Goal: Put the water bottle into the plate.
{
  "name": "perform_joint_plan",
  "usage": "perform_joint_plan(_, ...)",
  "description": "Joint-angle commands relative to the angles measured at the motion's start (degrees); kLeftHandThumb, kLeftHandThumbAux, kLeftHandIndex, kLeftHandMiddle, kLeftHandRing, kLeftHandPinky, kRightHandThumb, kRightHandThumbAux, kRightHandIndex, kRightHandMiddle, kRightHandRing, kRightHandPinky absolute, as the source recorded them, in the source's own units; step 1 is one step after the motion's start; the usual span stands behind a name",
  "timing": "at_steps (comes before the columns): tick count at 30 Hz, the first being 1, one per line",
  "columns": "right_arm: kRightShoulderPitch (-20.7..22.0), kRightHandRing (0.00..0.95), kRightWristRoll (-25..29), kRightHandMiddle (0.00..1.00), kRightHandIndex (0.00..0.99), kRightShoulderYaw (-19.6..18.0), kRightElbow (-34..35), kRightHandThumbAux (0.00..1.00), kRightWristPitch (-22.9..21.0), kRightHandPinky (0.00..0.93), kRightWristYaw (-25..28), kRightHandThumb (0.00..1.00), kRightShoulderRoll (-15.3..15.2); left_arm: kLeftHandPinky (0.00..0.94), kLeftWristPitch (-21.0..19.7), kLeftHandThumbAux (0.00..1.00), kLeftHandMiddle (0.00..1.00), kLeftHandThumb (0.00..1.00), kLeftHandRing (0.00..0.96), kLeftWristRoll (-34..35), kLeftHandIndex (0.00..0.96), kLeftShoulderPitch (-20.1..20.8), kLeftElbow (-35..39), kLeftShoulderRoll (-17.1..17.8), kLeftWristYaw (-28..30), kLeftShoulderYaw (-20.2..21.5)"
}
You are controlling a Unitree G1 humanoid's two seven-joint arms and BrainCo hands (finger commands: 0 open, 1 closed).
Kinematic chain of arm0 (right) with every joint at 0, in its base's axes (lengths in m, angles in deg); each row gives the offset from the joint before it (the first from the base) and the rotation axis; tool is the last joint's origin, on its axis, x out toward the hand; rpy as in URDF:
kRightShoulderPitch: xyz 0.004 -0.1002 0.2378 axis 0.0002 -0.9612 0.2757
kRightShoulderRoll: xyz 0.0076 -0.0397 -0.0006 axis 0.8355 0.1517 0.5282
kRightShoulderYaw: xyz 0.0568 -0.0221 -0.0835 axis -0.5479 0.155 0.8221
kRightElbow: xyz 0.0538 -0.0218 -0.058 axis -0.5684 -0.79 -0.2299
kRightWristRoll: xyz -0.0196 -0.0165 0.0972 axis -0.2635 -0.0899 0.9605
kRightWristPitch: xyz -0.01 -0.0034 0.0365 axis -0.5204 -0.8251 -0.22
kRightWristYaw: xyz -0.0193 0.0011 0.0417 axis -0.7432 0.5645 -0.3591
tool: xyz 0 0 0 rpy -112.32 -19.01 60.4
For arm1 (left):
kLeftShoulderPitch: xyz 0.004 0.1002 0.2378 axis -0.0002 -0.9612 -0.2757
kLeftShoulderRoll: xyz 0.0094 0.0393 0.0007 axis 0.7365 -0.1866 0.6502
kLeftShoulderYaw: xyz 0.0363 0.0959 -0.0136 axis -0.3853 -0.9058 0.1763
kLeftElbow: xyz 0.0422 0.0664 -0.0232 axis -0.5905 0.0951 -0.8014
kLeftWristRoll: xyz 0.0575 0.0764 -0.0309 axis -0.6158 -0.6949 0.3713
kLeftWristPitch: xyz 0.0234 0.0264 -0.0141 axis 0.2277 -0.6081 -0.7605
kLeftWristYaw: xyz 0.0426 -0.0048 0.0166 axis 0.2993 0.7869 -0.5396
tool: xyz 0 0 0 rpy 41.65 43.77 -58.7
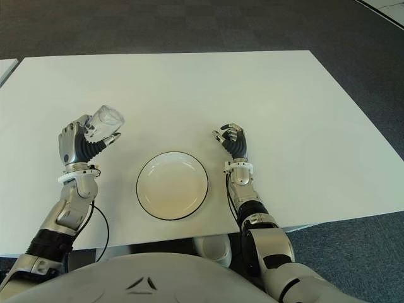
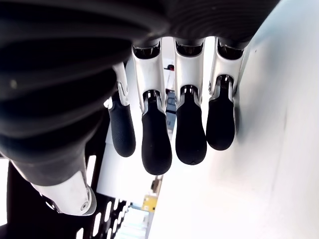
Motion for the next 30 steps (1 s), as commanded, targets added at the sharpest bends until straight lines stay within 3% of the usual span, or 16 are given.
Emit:
perform_joint_plan(1, -0.3, 0.687, 0.0, 0.694, 0.436, 0.1, -1.1, 0.728, -0.5, 0.646, 0.2, 0.709, 0.4, 0.829, 4.0, 0.67, 0.531, 0.85, 0.864, -2.9, 0.393, 0.0, 2.3, -1.3, 0.0, -2.3)
perform_joint_plan(5, -0.3, 0.693, -0.1, 0.699, 0.436, 0.2, -1.1, 0.728, -0.3, 0.668, 0.3, 0.709, 0.4, 0.83, 7.0, 0.67, 0.533, 0.85, 0.868, -4.8, 0.393, 0.2, 3.3, -2.0, 0.2, -4.1)
perform_joint_plan(8, -0.3, 0.688, -0.3, 0.7, 0.436, 0.3, -1.1, 0.728, -0.5, 0.626, 0.4, 0.709, 0.3, 0.827, 8.7, 0.67, 0.534, 0.85, 0.87, -5.8, 0.395, -0.2, 4.5, -2.1, 1.1, -5.0)
perform_joint_plan(16, -0.3, 0.687, -0.3, 0.698, 0.436, 0.4, -0.9, 0.728, -1.3, 0.616, 0.7, 0.709, 0.2, 0.831, 10.5, 0.668, 0.539, 0.852, 0.874, -9.1, 0.399, -0.8, 6.9, -2.5, 4.5, -7.8)
perform_joint_plan(27, -0.6, 0.685, -0.1, 0.702, 0.435, 0.4, 0.4, 0.729, -1.3, 0.599, 1.2, 0.709, 0.4, 0.851, 17.8, 0.665, 0.547, 0.856, 0.874, -12.0, 0.405, 0.7, 6.0, 1.3, 12.1, -12.6)
perform_joint_plan(30, -0.8, 0.686, -0.4, 0.699, 0.435, 0.5, 0.9, 0.729, -1.3, 0.616, 1.1, 0.709, 0.4, 0.849, 19.0, 0.665, 0.547, 0.855, 0.874, -10.7, 0.405, 0.5, 6.7, 2.3, 17.4, -14.1)
